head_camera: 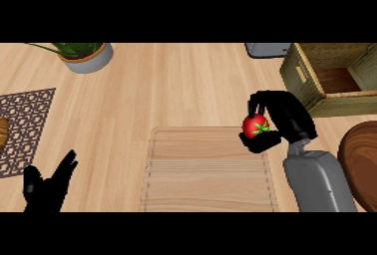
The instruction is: Pick the tomato from the cutting board and place it in the basket
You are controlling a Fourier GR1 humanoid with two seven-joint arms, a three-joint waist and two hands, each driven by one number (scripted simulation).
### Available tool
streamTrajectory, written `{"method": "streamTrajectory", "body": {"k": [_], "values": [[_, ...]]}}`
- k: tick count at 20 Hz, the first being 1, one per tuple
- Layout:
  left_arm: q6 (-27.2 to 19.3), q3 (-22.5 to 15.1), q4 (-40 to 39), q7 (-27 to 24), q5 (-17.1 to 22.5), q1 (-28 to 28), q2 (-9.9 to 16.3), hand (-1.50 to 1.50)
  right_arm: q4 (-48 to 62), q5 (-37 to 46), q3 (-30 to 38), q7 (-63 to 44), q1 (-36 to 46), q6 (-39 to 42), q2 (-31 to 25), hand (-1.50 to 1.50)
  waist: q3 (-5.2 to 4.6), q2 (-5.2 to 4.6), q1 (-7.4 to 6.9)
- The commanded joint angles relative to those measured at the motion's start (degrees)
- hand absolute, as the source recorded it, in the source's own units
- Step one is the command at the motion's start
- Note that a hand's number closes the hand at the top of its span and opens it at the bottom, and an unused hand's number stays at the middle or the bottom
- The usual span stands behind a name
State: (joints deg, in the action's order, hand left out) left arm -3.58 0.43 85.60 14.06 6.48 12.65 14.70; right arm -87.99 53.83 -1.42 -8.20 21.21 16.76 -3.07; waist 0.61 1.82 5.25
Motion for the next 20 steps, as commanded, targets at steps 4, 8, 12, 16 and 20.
{"method": "streamTrajectory", "body": {"k": [4, 8, 12, 16, 20], "values": [[1.21, -0.17, -1.25, 1.77, 1.01, 0.51, -0.22, 0.0, -22.98, -13.91, 10.13, -16.07, 5.21, 0.22, 2.99, 1.5, -0.72, -0.24, -1.07], [0.01, -1.73, -2.09, -0.22, -1.29, 0.56, -1.73, 0.0, -31.58, -18.44, 19.0, -29.17, 12.0, 8.84, -1.02, 1.5, -0.74, -0.7, -1.97], [0.95, -1.85, -2.82, 1.8, -1.04, -2.94, -1.48, 0.0, -32.36, -20.52, 24.43, -42.17, 22.9, 12.75, -6.52, 1.5, -0.73, -1.25, -3.63], [1.92, -3.1, -1.74, 0.77, -1.8, -0.64, -1.74, 0.0, -25.71, -25.92, 31.48, -47.83, 33.71, 15.49, -15.06, 1.5, -0.68, -1.36, -4.75], [2.69, -2.02, -0.14, 2.96, -0.68, -2.63, -1.03, 0.0, -15.54, -28.52, 36.94, -44.13, 35.87, 16.65, -24.72, 1.5, -0.62, -1.66, -5.05]]}}
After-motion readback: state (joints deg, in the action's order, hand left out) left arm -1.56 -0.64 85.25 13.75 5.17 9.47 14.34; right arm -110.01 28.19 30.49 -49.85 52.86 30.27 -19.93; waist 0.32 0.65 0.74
